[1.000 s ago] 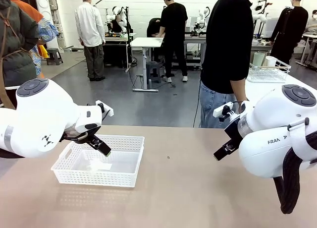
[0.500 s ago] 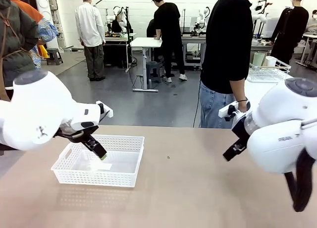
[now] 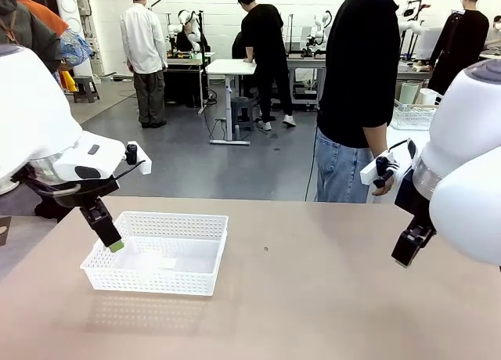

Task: Clean and organize the cups into the basket.
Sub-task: Pick up the Organizing basket and move it to the center of the table, then pick up the Reusable plastic cup from the right side of the table and place it inside the Organizing basket.

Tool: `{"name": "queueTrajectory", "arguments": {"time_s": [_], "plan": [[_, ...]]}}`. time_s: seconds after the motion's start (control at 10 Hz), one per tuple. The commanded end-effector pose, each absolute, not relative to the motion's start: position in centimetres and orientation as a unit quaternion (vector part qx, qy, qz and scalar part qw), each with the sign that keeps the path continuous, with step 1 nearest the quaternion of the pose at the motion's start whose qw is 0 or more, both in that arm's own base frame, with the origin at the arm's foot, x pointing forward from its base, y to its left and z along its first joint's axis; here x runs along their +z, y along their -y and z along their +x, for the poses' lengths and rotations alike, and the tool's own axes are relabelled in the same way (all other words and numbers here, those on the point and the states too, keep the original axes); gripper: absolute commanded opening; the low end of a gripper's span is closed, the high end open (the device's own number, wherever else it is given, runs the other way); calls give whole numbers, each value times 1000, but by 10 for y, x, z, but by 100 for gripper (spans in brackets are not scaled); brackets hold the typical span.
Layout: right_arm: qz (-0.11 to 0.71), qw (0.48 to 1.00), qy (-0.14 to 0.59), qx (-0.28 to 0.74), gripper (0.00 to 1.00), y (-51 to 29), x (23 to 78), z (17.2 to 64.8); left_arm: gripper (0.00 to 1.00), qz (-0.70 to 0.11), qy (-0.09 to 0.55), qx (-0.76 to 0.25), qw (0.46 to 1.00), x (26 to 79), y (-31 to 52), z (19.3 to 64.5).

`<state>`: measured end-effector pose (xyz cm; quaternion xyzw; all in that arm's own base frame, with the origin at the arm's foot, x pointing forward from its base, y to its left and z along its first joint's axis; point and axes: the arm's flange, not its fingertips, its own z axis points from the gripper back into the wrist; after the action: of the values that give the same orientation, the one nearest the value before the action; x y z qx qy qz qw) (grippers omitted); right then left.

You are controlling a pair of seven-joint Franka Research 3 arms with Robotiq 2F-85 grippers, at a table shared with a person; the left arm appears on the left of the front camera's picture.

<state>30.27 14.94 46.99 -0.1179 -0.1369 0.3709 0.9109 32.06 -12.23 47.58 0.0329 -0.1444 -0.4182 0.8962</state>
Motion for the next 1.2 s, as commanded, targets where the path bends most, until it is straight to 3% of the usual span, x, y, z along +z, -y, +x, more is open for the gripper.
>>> {"name": "queueTrajectory", "arguments": {"time_s": [0.0,0.4,0.5,0.6,0.7,0.8,1.1], "plan": [[-106,915,146,361,100,-144,457,323,100,22,151,-411,899,468,124,330],[-105,914,140,366,100,-145,466,311,100,30,144,-416,897,472,123,324],[62,925,164,337,100,-106,473,308,100,-119,184,-362,906,482,85,324],[245,898,176,321,100,-63,468,310,100,-301,215,-303,878,484,35,329],[341,872,195,293,100,-26,458,315,100,-399,243,-261,845,481,4,330],[421,838,210,276,100,6,448,322,100,-454,259,-241,818,480,-15,329],[565,759,245,213,100,84,413,335,100,-489,272,-169,811,476,-82,324]]}}
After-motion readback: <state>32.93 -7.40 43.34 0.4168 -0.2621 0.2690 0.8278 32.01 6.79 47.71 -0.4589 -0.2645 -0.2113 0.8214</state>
